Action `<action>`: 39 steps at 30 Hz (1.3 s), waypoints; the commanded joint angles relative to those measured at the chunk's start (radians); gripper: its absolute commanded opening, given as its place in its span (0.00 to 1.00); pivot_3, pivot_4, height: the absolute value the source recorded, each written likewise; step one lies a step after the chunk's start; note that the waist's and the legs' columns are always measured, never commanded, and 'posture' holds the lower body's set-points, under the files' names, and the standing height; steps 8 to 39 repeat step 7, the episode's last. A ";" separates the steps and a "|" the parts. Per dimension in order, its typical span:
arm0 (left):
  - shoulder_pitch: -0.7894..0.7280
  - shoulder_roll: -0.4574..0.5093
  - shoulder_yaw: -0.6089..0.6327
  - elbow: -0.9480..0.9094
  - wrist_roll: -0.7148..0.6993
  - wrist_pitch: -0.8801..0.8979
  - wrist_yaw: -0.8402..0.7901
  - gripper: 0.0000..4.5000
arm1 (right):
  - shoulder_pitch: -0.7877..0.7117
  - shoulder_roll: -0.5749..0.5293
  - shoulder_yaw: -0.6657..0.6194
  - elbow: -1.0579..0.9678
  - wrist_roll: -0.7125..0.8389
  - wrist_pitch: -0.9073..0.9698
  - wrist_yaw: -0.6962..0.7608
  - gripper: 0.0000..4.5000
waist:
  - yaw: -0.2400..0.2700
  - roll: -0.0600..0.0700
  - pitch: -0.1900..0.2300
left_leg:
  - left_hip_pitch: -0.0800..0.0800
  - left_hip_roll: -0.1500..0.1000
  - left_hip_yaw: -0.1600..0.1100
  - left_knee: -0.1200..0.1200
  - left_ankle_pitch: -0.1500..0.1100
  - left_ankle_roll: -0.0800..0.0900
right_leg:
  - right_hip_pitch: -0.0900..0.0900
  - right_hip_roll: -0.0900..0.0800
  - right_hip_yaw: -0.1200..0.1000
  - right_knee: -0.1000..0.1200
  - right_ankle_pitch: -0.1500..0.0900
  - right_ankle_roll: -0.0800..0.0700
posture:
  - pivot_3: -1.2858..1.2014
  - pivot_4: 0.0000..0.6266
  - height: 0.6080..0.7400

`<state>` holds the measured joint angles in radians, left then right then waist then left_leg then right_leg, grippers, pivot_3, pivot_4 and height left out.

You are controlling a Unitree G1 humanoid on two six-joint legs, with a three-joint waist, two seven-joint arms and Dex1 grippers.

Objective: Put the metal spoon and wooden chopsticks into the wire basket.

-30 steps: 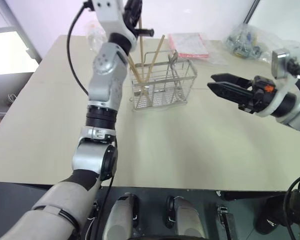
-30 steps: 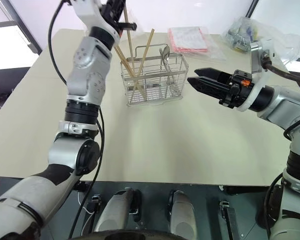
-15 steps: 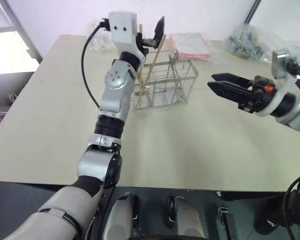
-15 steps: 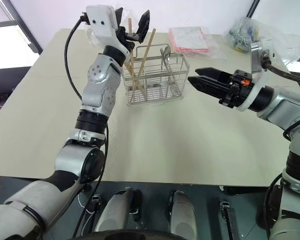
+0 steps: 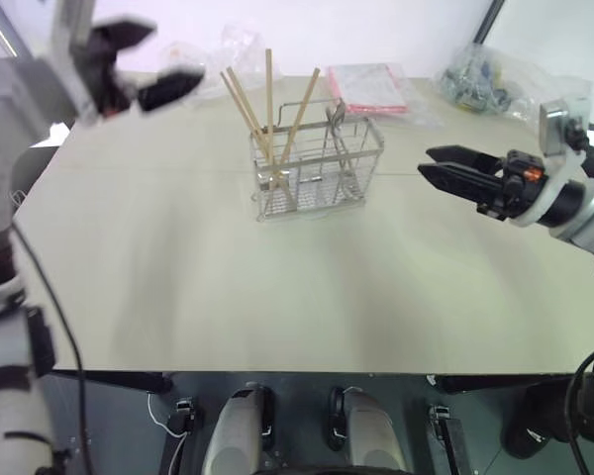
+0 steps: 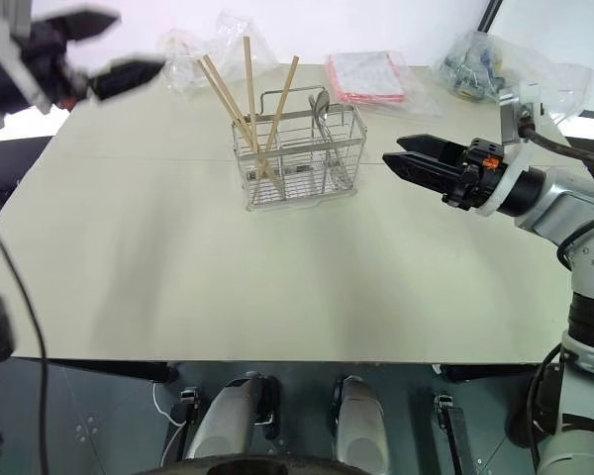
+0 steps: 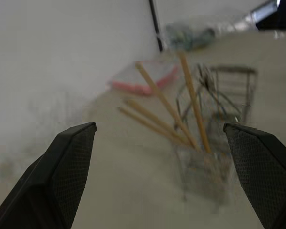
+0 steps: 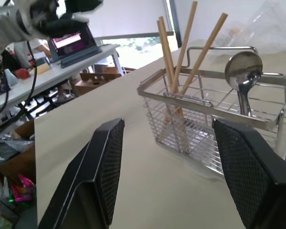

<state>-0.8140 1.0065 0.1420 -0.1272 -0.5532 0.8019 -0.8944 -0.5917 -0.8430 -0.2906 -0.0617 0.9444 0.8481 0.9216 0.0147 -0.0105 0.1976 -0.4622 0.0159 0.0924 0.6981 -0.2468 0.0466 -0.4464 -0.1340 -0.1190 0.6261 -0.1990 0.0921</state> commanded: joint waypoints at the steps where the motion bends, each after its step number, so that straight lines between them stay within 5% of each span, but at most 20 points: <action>1: 0.054 0.047 0.052 -0.106 -0.036 0.036 -0.028 1.00 | -0.036 0.014 0.016 0.003 -0.032 -0.048 0.037 0.67 | 0.001 0.000 0.000 | 0.000 0.000 0.000 0.000 0.000 0.000 | 0.000 0.000 0.000 -0.001 0.000 0.000 | 0.52 0.24 0.69; 7: 0.169 0.051 0.139 -0.220 -0.060 0.116 0.059 1.00 | -0.034 0.055 0.041 0.008 -0.050 -0.066 0.062 0.67 | -0.004 0.001 0.001 | 0.000 0.000 0.000 -0.002 0.004 -0.003 | 0.000 0.000 0.000 -0.002 0.002 0.003 | 0.52 0.24 0.69; 39: 0.169 0.051 0.139 -0.220 -0.060 0.116 0.059 1.00 | -0.034 0.055 0.041 0.008 -0.050 -0.066 0.062 0.67 | -0.004 0.001 0.001 | 0.000 0.000 0.000 -0.002 0.004 -0.003 | 0.000 0.000 0.000 -0.002 0.002 0.003 | 0.52 0.24 0.69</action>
